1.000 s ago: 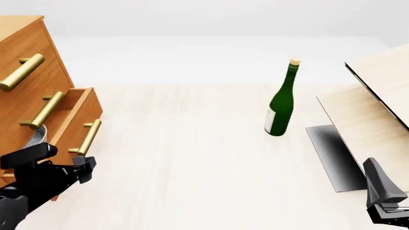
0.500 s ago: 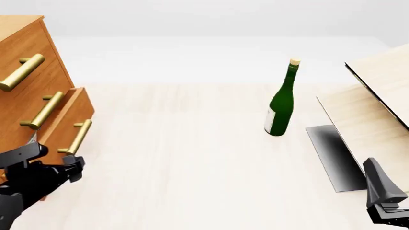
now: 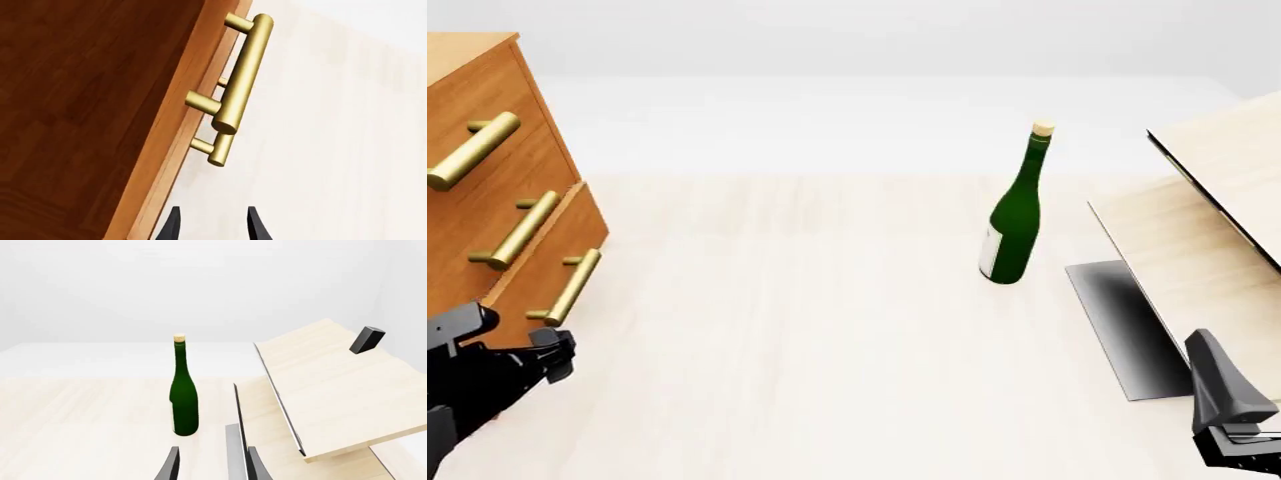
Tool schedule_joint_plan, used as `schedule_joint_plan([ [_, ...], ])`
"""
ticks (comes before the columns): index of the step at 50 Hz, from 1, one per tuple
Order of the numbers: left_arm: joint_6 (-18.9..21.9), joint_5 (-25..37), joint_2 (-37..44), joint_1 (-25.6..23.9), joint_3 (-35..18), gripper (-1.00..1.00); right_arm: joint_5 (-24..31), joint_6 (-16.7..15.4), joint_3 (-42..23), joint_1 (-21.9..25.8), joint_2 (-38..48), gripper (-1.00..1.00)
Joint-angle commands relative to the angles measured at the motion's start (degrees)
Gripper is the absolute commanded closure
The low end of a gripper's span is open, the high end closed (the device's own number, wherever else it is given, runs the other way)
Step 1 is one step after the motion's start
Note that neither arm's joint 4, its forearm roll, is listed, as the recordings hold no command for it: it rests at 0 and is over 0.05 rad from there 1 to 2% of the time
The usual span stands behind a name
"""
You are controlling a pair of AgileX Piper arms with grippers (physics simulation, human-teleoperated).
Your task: Put the bowl in the bottom drawer of the cabinet and close it.
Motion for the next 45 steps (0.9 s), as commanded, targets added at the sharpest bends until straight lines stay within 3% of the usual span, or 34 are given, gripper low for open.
schedule_joint_plan([
  [1, 2.5, -0.8, -0.5, 3.7, 0.3, -1.00, 0.0, 0.0, 0.0, 0.0, 0.0, -1.00],
  [18, 11.3, -4.6, -2.0, 9.7, 1.2, -1.00, 0.0, 0.0, 0.0, 0.0, 0.0, -1.00],
  [25, 17.9, -9.3, -3.2, 12.3, 3.7, -1.00, 0.0, 0.0, 0.0, 0.0, 0.0, -1.00],
  [38, 21.0, -13.6, -1.7, 14.8, 5.5, -1.00, 0.0, 0.0, 0.0, 0.0, 0.0, -1.00],
  [39, 23.0, -14.2, -3.5, 16.0, 6.5, -1.00, 0.0, 0.0, 0.0, 0.0, 0.0, -1.00],
  [45, 23.1, -15.0, -3.1, 17.0, 6.6, -1.00, 0.0, 0.0, 0.0, 0.0, 0.0, -1.00],
])
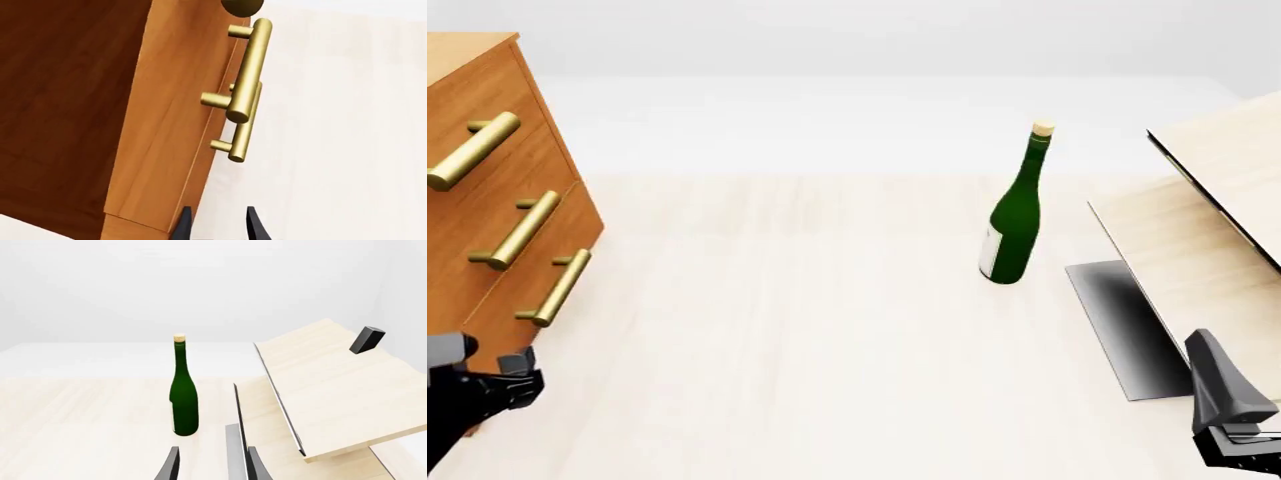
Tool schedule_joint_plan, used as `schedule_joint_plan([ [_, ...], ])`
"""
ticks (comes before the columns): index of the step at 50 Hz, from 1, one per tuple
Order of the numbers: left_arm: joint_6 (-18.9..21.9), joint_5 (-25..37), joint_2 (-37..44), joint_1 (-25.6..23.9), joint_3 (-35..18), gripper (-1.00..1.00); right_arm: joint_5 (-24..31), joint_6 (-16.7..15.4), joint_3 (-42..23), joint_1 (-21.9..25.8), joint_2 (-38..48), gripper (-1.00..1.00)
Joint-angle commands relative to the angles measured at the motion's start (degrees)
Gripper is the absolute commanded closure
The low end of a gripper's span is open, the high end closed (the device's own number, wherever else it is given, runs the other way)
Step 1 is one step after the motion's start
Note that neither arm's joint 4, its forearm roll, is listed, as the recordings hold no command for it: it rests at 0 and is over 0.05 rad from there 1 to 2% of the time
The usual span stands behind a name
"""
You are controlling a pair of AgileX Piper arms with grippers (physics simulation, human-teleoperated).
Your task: Put the bowl in the bottom drawer of the cabinet and close it.
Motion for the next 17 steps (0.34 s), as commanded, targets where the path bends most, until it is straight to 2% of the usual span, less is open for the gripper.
schedule_joint_plan([
  [1, 7.8, -3.7, -2.2, 7.5, 1.0, -1.00, 0.0, 0.0, 0.0, 0.0, 0.0, -1.00],
  [7, 8.8, -5.8, -0.8, 7.9, 1.4, -1.00, 0.0, 0.0, 0.0, 0.0, 0.0, -1.00],
  [17, 7.8, -5.6, -0.5, 7.2, 0.8, -1.00, 0.0, 0.0, 0.0, 0.0, 0.0, -1.00],
])
